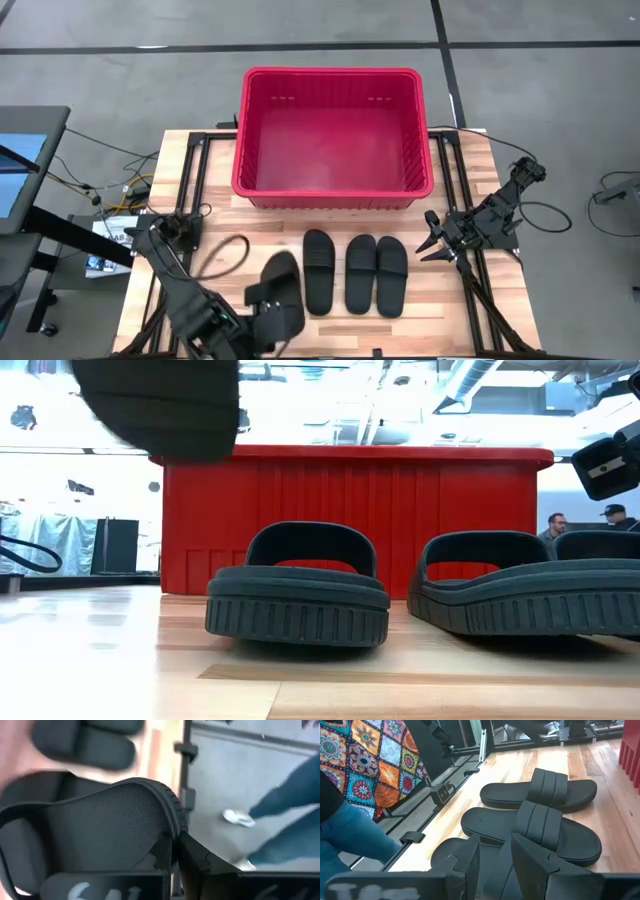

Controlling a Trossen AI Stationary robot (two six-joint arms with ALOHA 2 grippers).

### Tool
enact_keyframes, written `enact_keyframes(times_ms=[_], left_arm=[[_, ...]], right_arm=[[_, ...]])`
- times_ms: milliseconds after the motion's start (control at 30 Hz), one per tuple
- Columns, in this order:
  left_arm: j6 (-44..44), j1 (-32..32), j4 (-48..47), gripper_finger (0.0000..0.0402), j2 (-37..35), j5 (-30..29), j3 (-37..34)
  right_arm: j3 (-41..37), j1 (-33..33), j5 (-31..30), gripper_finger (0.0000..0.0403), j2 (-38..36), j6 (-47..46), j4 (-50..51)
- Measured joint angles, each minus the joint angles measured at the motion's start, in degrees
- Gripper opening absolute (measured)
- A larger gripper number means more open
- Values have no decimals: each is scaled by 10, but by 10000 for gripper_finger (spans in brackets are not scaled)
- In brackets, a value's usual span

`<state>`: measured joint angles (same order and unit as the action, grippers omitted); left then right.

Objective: Pick and place slides into bin
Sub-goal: Put the black slide into the red container

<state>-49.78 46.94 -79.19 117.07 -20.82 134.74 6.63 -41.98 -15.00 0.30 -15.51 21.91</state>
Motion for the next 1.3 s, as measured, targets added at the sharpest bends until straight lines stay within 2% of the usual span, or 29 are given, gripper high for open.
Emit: enact_keyframes(times_ms=[200, 433, 600, 733, 933, 1067, 1133, 1200, 1300], left_arm=[[3, 0, -43, 0, -52, -32, -13], [42, 0, -63, 0, -115, -142, -13], [132, -12, -68, 0, -158, -212, -13], [235, -38, -77, 0, -195, -269, -13], [394, -119, -76, 0, -257, -341, -13], [510, -199, -63, 0, -289, -343, -13], [574, -246, -49, 0, -302, -322, -13], [638, -301, -22, 0, -315, -276, -13], [732, -393, 30, 0, -327, -165, -13]], right_arm=[[0, 0, 0, 103, 0, 0, 0], [0, 0, 0, 103, 0, 0, 0], [0, 0, 0, 103, 0, 0, 0], [0, 0, 0, 103, 0, 0, 0], [0, 0, 0, 103, 0, 0, 0], [0, 0, 0, 103, 0, 0, 0], [0, 0, 0, 103, 0, 0, 0], [0, 0, 0, 103, 0, 0, 0], [0, 0, 0, 103, 0, 0, 0]])
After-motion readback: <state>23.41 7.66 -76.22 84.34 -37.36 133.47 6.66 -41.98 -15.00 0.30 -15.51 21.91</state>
